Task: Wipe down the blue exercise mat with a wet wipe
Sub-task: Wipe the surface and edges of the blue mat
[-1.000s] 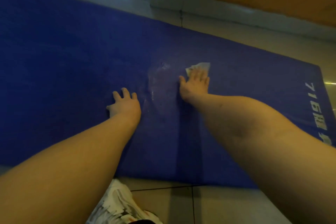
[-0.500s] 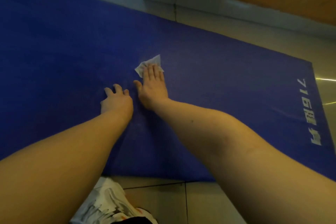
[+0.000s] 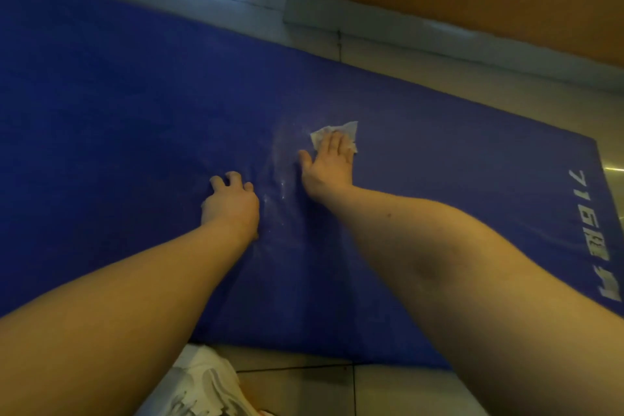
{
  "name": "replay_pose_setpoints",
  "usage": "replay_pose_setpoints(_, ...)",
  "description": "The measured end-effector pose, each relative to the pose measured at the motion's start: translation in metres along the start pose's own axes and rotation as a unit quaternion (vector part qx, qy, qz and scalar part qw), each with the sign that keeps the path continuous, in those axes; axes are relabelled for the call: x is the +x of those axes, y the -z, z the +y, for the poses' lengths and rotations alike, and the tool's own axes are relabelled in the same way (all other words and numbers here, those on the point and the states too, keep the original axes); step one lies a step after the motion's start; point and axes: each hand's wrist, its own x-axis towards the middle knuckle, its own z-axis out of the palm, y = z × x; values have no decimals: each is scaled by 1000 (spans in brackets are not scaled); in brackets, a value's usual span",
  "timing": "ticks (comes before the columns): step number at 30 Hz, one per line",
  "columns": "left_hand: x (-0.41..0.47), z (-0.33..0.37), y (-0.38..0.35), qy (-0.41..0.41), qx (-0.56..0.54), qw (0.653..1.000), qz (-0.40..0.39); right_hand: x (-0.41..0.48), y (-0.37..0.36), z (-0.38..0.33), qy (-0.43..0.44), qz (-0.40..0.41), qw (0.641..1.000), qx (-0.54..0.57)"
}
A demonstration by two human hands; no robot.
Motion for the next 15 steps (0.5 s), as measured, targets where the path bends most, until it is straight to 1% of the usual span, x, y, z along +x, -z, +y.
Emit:
replay_pose_setpoints(3, -5, -6, 5, -18, -9, 1000, 4, -9, -16, -38, 102, -15, 995, -18)
replay_pose_setpoints(5, -6, -10, 7, -26, -8, 1000, 11, -12, -18, -43, 170, -19, 985, -34)
replay_pose_setpoints(6, -7, -9, 7, -29, -8, 999, 13, -12, -15, -36, 185, -15, 982, -39)
replay_pose_setpoints(7, -7, -10, 8, -31, -8, 999, 14, -9, -13, -26, 183, -3, 982, -44)
replay_pose_setpoints(8, -7, -10, 8, -33, -6, 999, 13, -6, -11, -11, 164, 15, 985, -48)
replay_pose_setpoints(10, -7, -11, 7, -40, 2, 999, 15, 3, 0, 22, 93, 43, 993, -52)
replay_pose_setpoints(12, -6, -15, 5, -51, 10, 998, 22, 11, 11, 49, 42, 37, 998, -30)
replay_pose_setpoints(15, -6, -23, 4, -85, 24, 996, 26, 14, 19, 56, 32, 17, 999, 9)
